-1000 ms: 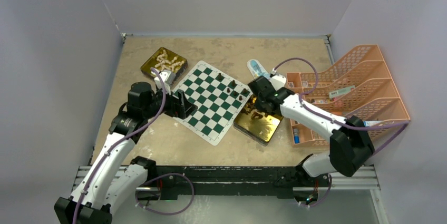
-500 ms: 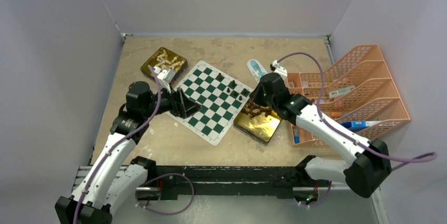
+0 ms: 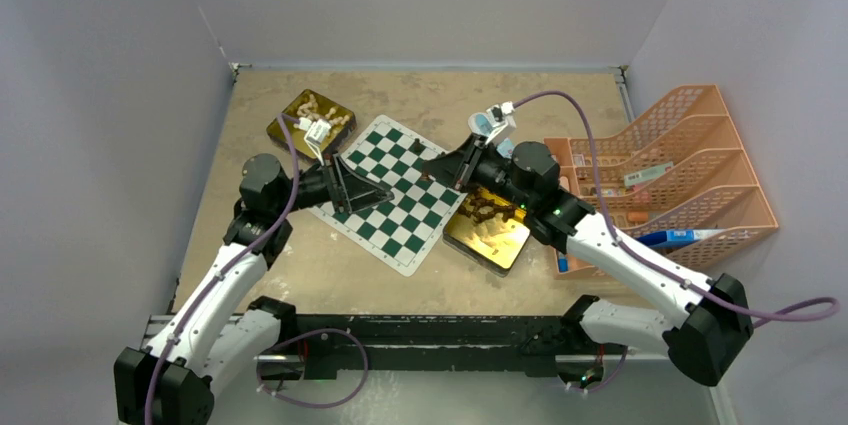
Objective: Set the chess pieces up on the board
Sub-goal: Place the chess piece on the chessboard.
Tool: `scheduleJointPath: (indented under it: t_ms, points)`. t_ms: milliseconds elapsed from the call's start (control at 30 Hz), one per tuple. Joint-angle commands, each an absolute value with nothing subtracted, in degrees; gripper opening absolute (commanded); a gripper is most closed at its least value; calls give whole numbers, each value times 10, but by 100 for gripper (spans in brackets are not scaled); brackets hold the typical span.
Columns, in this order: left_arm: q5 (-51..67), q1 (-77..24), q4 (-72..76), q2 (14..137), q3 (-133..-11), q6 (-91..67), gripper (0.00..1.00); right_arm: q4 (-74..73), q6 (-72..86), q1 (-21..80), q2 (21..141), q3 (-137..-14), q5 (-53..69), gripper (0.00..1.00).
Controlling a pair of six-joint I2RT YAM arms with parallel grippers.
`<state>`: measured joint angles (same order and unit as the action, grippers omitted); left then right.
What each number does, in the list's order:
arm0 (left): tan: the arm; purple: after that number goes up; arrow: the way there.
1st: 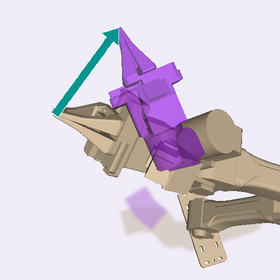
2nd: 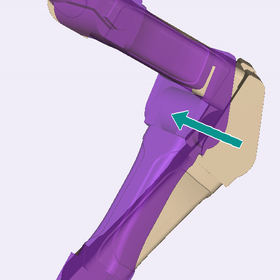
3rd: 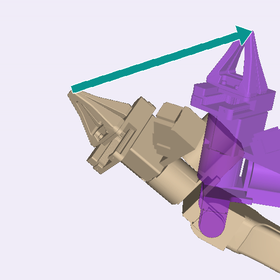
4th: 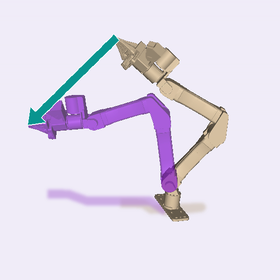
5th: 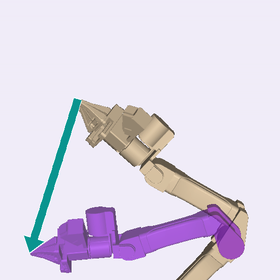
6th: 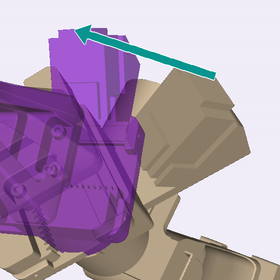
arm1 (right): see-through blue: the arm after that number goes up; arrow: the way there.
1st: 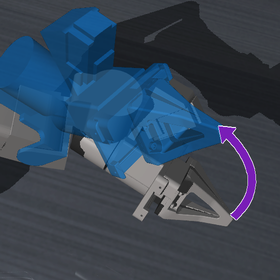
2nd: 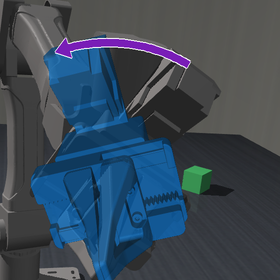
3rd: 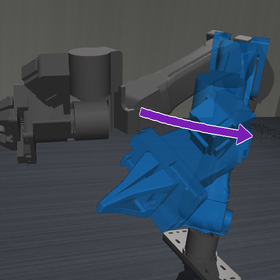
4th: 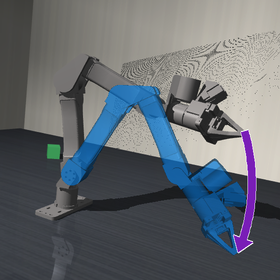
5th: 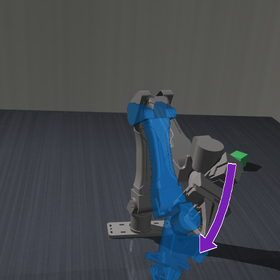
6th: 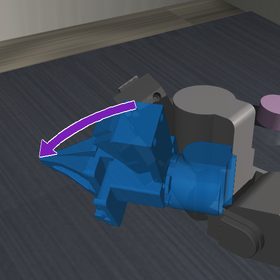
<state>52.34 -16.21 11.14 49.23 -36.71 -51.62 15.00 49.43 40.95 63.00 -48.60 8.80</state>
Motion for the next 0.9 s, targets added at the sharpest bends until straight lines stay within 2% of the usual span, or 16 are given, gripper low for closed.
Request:
scheduleJointPath:
  t_ms: [0, 267, 500, 867]
  points:
    - [573, -164, 265, 506, -348, -602, 56, 289, 527, 439, 652, -496, 150, 18]
    - [572, -164, 269, 537, -352, -604, 55, 370, 571, 456, 678, -489, 171, 17]
    - [574, -164, 290, 554, -357, -619, 47, 396, 581, 471, 686, -474, 165, 17]
    - [606, -164, 344, 567, -340, -670, 48, 404, 585, 480, 706, -482, 165, 18]
